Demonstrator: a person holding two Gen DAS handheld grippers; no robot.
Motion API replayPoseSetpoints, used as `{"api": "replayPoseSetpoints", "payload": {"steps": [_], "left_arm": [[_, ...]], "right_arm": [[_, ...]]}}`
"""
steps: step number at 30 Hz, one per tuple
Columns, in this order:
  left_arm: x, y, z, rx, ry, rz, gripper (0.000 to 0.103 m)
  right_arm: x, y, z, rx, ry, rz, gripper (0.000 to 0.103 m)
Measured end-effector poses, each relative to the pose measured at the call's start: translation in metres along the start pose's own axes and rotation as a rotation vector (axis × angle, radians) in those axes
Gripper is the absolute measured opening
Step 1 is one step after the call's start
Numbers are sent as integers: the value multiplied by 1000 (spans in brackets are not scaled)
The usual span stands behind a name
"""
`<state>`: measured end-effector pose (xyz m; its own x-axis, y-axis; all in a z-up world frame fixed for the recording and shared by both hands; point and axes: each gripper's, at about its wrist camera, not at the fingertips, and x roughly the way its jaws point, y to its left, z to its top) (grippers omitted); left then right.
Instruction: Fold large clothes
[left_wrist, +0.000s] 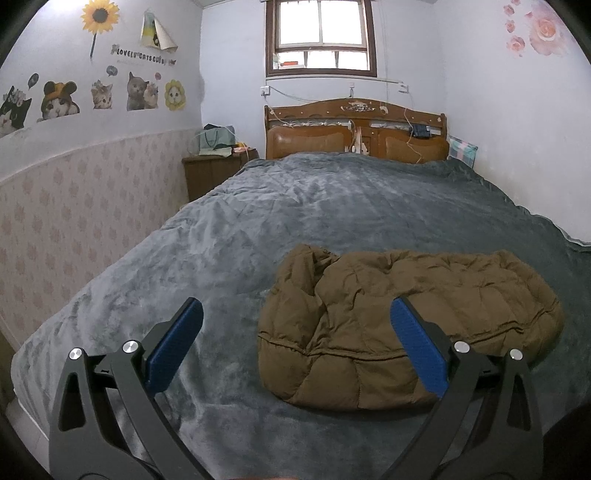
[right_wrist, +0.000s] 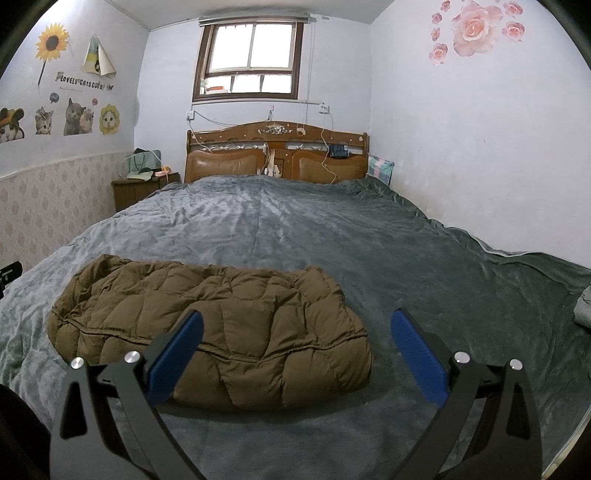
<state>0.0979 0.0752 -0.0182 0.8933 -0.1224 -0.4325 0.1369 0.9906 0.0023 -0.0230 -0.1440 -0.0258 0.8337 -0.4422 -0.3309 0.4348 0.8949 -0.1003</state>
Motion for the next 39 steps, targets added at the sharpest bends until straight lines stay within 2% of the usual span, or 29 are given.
{"api": "replayPoseSetpoints", "payload": {"steps": [39], "left_arm": [[2,-1,-1,-5,4,-3,100]], "right_arm": [[0,0,1,-3,1,-1,101]]}}
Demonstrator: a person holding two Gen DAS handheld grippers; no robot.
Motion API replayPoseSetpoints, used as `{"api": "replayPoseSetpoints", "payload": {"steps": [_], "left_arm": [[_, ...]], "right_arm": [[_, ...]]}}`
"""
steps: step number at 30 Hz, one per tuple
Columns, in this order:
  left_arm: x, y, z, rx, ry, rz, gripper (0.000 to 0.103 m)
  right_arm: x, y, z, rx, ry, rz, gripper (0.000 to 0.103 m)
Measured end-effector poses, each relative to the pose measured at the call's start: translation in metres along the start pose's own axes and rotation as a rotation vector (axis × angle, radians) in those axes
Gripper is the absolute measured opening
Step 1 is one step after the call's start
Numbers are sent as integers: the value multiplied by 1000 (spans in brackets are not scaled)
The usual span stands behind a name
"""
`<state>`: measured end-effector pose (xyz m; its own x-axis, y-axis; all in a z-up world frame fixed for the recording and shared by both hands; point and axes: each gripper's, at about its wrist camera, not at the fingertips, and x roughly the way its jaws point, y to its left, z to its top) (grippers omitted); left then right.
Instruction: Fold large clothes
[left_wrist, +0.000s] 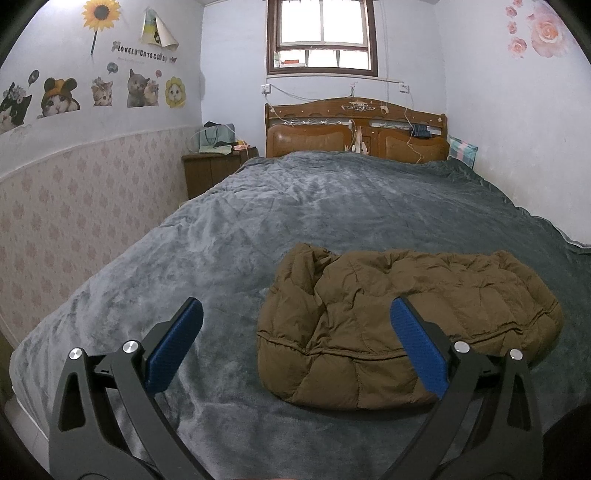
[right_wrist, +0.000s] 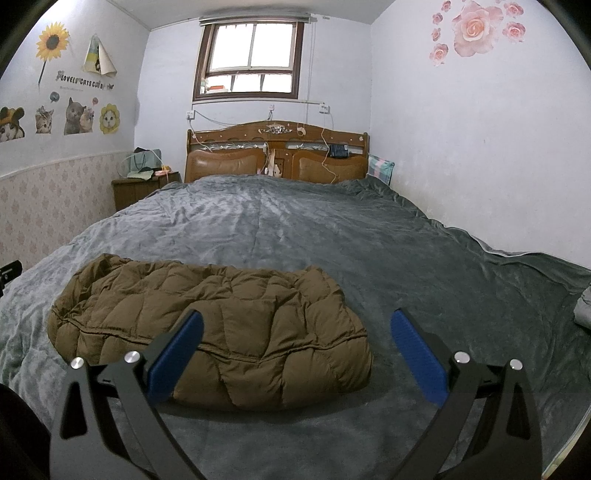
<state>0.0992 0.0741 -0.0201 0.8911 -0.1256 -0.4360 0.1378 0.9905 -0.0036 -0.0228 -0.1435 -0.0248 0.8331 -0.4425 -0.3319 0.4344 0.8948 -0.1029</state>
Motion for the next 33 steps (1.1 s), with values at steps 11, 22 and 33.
{"api": "replayPoseSetpoints", "payload": {"steps": [11,22,33], "left_arm": [[0,0,0,-2,3,0,100],[2,0,0,-4,10,-1,100],[4,0,0,-1,11,0,100]], "right_arm": [[1,-1,-2,-1,1,1,101],[1,-3,-3,-4,4,1,101],[2,-3,-3,-4,5,1,101]]}}
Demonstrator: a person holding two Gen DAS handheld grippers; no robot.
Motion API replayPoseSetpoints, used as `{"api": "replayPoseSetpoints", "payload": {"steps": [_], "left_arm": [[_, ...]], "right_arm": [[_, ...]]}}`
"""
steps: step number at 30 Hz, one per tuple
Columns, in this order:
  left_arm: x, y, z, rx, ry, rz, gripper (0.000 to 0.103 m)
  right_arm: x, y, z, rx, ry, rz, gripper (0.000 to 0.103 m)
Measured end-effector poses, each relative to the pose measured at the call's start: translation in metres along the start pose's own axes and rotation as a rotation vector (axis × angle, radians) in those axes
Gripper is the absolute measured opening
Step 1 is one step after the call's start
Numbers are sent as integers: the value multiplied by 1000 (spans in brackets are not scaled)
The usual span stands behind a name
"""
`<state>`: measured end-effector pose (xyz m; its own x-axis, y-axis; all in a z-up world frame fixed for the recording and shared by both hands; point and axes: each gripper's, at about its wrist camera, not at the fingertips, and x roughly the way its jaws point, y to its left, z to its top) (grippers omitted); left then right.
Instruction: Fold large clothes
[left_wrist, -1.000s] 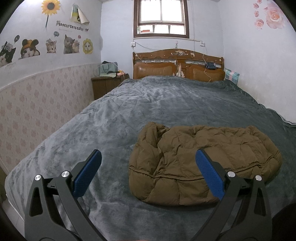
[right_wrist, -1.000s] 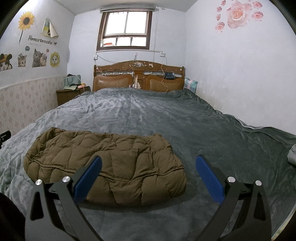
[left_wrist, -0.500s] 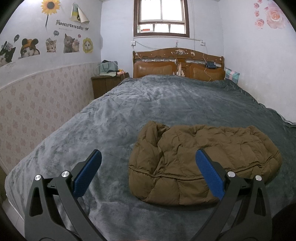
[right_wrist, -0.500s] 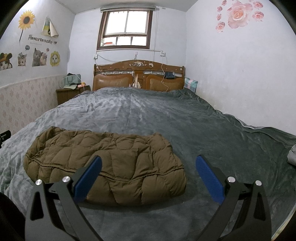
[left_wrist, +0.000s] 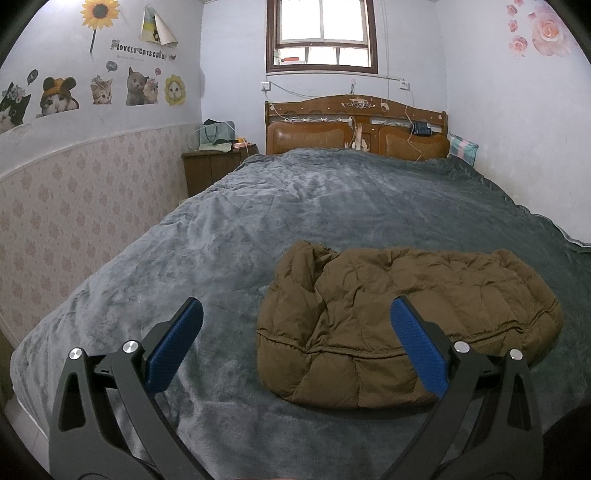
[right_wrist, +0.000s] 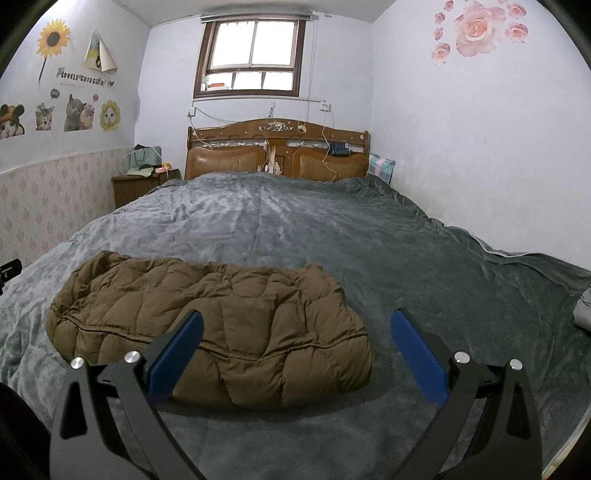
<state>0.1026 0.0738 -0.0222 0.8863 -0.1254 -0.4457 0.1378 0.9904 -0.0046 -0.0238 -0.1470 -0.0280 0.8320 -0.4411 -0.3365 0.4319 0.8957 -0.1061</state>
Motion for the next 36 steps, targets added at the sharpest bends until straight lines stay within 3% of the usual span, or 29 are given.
{"api": "replayPoseSetpoints", "payload": {"steps": [36], "left_arm": [[0,2,0,-3,-1,-2,100]], "right_arm": [[1,-3,0,-2,0,2,101]]}}
